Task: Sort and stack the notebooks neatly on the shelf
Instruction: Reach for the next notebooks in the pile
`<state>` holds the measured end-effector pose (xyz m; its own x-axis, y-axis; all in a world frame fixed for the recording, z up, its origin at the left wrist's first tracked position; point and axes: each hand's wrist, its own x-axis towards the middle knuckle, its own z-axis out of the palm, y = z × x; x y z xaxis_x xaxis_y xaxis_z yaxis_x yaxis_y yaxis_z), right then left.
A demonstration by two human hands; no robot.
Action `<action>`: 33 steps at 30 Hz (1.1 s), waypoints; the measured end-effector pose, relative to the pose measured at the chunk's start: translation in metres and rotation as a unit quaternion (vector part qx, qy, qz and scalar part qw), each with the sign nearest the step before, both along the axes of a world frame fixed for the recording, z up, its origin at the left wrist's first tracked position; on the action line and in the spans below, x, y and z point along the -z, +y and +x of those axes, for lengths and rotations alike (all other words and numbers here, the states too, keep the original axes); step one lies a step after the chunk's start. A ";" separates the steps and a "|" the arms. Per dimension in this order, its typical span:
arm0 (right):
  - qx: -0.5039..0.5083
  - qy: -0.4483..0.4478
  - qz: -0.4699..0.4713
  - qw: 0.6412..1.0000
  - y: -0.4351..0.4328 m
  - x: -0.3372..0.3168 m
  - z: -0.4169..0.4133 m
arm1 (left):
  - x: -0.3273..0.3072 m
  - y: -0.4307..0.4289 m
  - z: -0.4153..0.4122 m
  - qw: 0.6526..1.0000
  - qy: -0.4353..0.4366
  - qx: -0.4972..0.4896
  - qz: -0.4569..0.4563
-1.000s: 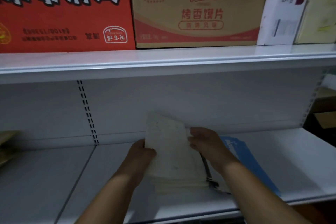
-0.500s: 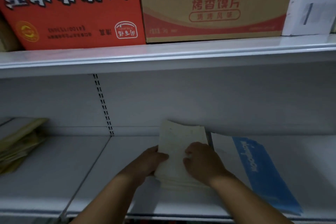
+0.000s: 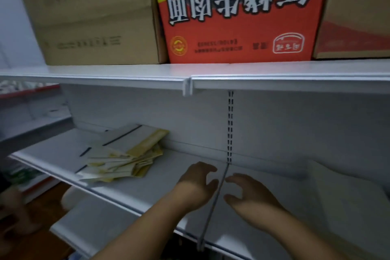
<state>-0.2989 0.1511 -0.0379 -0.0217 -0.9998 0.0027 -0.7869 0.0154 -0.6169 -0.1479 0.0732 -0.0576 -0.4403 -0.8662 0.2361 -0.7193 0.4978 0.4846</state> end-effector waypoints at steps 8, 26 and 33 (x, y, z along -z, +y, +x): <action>-0.019 -0.077 0.061 0.995 -0.084 0.014 0.137 | -0.016 -0.078 0.166 0.998 0.024 -0.005 -0.051; 0.202 -0.412 -0.008 0.888 -0.151 0.009 0.187 | 0.008 -0.096 0.200 0.982 0.032 0.101 -0.158; 0.283 -0.286 -0.068 0.913 -0.066 0.022 0.088 | 0.052 -0.074 0.108 0.955 0.069 0.272 -0.096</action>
<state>-0.2107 0.0849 -0.0604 -0.5723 -0.8187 -0.0472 -0.2249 0.2120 -0.9510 -0.0398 -0.0006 -0.1095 -0.7662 -0.4533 0.4554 -0.2648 0.8685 0.4190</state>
